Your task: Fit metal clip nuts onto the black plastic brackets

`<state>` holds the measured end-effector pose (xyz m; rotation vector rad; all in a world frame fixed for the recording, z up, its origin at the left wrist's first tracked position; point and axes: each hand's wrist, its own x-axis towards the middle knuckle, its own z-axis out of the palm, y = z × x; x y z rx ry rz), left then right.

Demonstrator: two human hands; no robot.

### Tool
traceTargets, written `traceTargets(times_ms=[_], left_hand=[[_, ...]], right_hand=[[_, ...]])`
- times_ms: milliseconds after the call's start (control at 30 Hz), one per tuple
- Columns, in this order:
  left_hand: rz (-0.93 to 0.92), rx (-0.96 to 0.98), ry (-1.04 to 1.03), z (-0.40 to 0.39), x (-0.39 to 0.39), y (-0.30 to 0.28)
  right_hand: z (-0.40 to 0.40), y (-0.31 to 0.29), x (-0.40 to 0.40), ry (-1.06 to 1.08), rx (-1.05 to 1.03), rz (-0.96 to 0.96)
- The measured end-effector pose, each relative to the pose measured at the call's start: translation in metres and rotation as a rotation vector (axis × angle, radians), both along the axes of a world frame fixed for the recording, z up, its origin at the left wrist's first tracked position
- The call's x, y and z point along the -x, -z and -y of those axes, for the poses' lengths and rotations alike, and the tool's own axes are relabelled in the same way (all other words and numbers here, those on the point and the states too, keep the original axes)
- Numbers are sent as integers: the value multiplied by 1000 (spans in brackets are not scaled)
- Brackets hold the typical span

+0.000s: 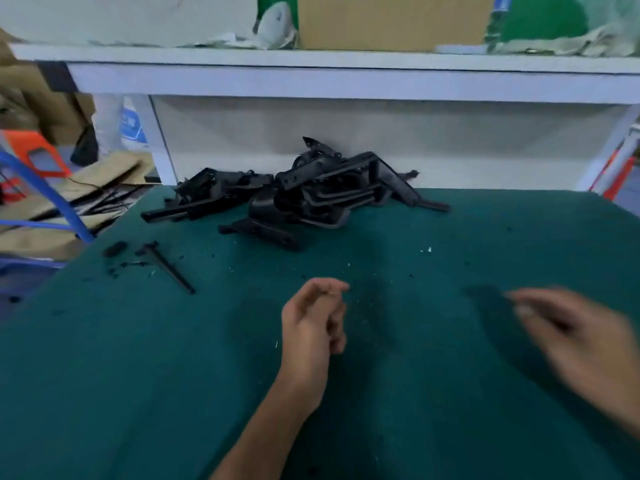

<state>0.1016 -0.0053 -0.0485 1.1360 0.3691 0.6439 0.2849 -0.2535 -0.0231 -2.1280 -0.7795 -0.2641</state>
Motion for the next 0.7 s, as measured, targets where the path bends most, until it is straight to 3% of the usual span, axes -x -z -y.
traceTargets(times_ms=[167,333,400,567,700], left_hand=[[3,3,92,-4,-7,-1],[-1,31,127,-7,-11,1],[0,12,166,-8,-11,0],[-3,60,195,-10,-10,-4],[48,153,214,-8,-11,-5]], right_hand=[[-170,9,-31,-126,144,17],[-278,8,-63,31,58,-510],[-299,11,-67,68,-27,-624],[-302,11,-61,175,-207,-584],[-273,-2,-37,59,-412,-566]])
